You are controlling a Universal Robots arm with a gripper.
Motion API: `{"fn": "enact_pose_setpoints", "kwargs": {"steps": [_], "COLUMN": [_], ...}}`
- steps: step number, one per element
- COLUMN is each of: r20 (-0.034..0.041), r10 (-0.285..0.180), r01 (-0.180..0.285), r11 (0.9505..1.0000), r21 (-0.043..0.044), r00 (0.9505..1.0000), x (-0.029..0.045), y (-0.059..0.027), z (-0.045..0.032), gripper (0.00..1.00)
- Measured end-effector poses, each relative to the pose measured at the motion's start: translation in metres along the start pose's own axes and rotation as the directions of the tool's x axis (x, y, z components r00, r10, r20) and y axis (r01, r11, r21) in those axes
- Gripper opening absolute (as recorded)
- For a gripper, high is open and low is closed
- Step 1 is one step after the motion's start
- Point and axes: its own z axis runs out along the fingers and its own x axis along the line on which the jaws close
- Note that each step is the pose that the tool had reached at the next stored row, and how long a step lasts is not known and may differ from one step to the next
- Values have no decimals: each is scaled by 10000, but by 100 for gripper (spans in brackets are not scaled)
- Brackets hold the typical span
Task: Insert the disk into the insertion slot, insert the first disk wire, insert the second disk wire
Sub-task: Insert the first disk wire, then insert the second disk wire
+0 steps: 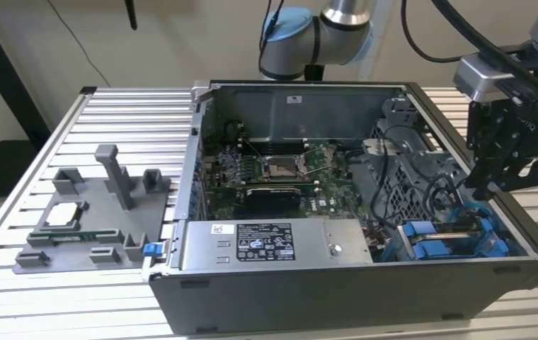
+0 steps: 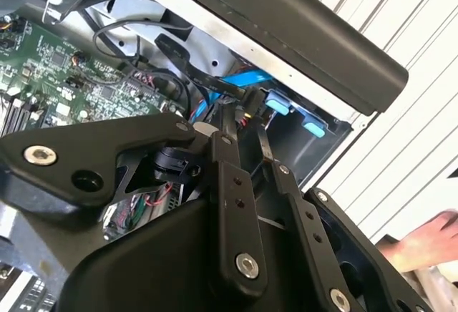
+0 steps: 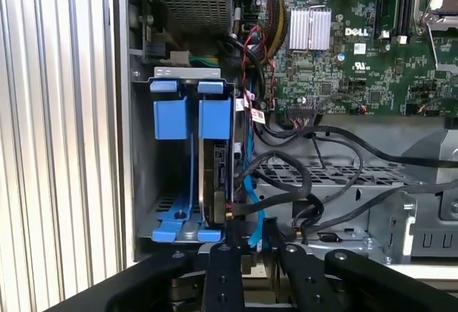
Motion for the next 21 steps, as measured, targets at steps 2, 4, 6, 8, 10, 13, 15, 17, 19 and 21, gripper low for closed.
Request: {"fn": "enact_pose_setpoints", "kwargs": {"steps": [2,4,6,8,10,13,15,17,19,21], "r20": [3,3,3,2,5,80,264,575,932,1176], "r10": [-1,-8,-13,-19,-23,-17,-2,24,51,74], "r01": [2,8,13,19,24,22,19,19,24,28], "r11": [10000,10000,9999,9997,9994,9984,9977,9972,9968,9963], "r21": [-32,-94,-159,-243,-346,-569,-675,-741,-794,-863], "r00": [10000,10000,10000,10000,10000,10000,9997,9983,9956,9930], "x": [-1,-1,-1,-2,-2,-2,-2,-2,-2,-2], "y": [-52,-115,-177,-232,-273,-290,-290,-289,-290,-291], "z": [6,15,25,36,46,52,52,52,53,52], "gripper": [100,100,100,100,100,100,100,100,100,100]}}
